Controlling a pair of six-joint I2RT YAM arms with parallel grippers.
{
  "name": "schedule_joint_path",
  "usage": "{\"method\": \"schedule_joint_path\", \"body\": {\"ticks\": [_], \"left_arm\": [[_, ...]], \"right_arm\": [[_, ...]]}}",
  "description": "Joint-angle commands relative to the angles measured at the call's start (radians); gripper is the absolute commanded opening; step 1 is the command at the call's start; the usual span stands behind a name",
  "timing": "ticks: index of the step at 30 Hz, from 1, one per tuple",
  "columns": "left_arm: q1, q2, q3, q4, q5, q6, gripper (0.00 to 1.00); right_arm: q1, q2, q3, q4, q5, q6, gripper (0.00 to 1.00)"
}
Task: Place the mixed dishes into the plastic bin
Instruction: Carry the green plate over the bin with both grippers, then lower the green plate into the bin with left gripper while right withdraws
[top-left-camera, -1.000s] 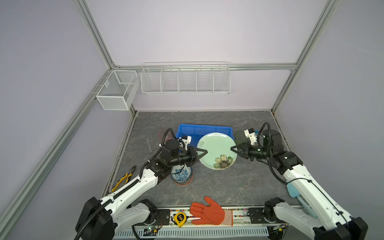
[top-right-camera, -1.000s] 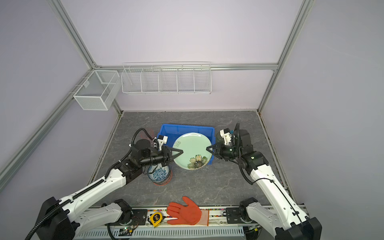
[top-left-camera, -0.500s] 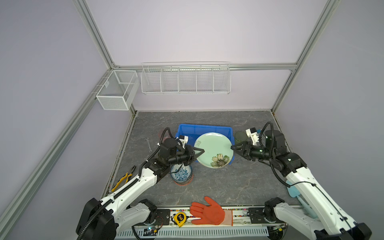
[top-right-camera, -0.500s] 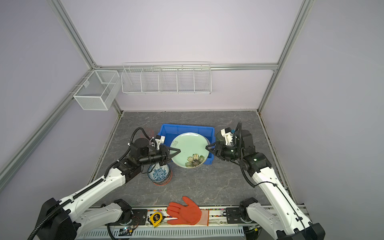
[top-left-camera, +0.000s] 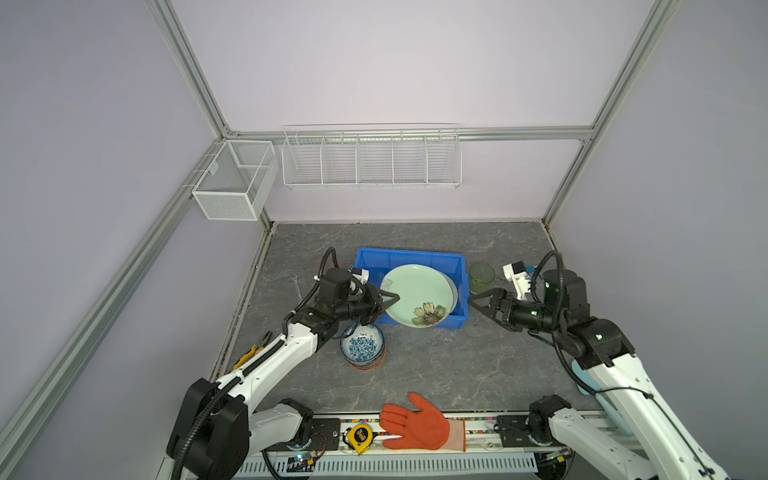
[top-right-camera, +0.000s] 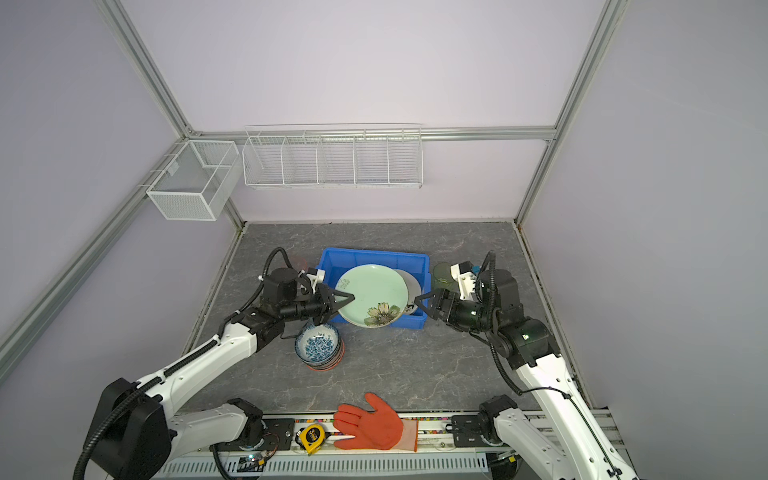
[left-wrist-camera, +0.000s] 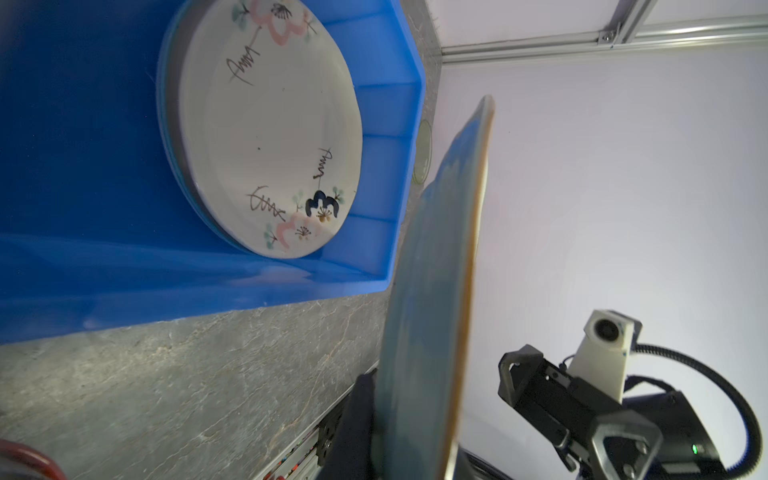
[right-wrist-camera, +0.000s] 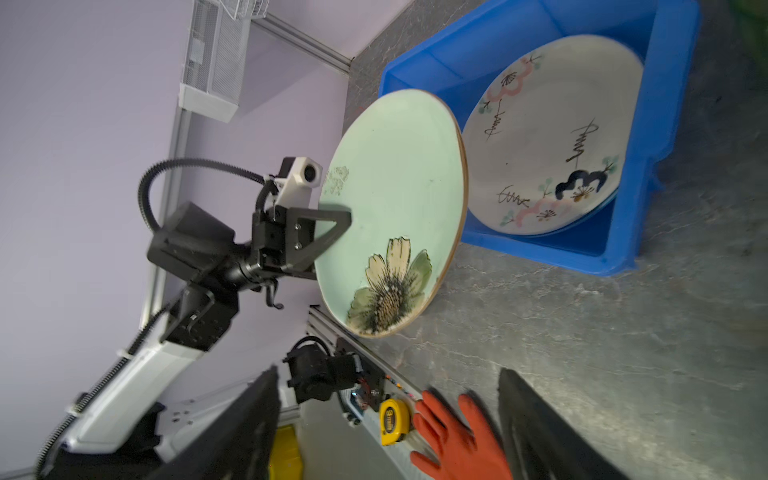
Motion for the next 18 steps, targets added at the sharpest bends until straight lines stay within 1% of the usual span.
{"method": "schedule_joint_path", "body": {"ticks": [1, 2, 4, 7, 13, 18], "left_arm": [[0.039, 0.019, 0.114, 0.074, 0.084, 0.061, 0.00], [0.049, 0.035, 0.127, 0.072, 0.093, 0.069, 0.00], [0.069, 0.075, 0.165, 0.063, 0.111, 0.081, 0.00], [0.081, 0.141, 0.230, 0.026, 0.127, 0.156, 0.00], [0.083, 0.278, 0.335, -0.003, 0.139, 0.227, 0.00], [0.083, 0.362, 0.408, -0.063, 0.094, 0.305, 0.00]], "right_arm": [[0.004, -0.056, -0.004, -0.086, 0.046, -0.022, 0.98], [0.004, -0.070, -0.005, -0.105, 0.058, -0.027, 1.00], [0.004, -0.099, -0.008, -0.146, 0.087, -0.035, 0.94], [0.004, -0.137, -0.016, -0.188, 0.118, -0.035, 0.89], [0.004, -0.189, -0.033, -0.240, 0.151, -0.029, 0.88], [0.004, -0.223, -0.039, -0.274, 0.182, -0.022, 0.88]]}}
